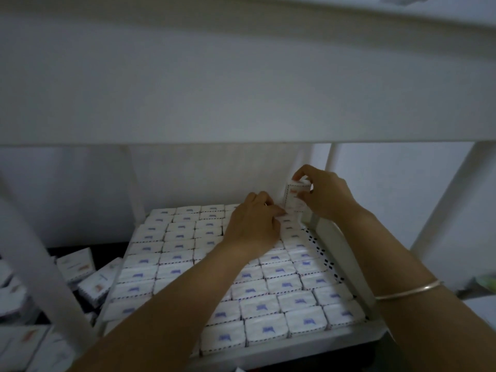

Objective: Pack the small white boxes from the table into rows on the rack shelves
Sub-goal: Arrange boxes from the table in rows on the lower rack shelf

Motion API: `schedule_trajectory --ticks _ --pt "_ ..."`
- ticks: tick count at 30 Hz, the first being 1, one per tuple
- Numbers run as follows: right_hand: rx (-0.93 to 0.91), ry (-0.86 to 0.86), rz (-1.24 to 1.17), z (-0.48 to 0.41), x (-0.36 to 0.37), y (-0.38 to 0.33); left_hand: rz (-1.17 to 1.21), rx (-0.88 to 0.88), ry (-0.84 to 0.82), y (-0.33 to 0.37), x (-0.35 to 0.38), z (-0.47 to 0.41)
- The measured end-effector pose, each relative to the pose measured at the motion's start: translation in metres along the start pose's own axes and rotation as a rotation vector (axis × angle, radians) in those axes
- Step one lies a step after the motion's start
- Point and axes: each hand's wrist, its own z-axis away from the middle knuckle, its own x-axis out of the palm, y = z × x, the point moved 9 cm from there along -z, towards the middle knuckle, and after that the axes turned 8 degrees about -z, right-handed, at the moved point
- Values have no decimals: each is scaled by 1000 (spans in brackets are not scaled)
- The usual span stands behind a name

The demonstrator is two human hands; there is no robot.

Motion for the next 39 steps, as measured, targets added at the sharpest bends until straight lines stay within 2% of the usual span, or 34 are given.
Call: schedule_trajectory --ticks 3,8,11,13,17,24,27,31,33,36,39 --pt "16 -9 40 5 11 6 2 2 1 0 0 0" --pt "100 -93 -272 6 39 13 -19 -6 1 -1 1 -1" --pt "121 -172 -305 4 54 11 -14 -6 -9 -1 1 -1" --pt "120 -156 -310 3 53 13 -12 -10 -6 0 1 -1" --pt "43 -78 -145 5 47 12 -39 -16 44 -1 -1 -1" --pt "80 -255 51 21 58 5 -68 -39 172 7 -29 3" --pt "60 -239 71 43 43 -16 -39 -109 98 6 -40 10" --pt "-201 -67 -55 93 2 -72 88 -214 -47 5 -63 38" --pt "-209 -48 -111 121 -14 -93 157 -210 -80 9 -83 66" --pt "-174 -65 -226 163 -25 -123 221 -199 -124 13 -110 124" --pt "-188 -174 -342 209 -14 -157 243 -212 -178 10 -127 188"
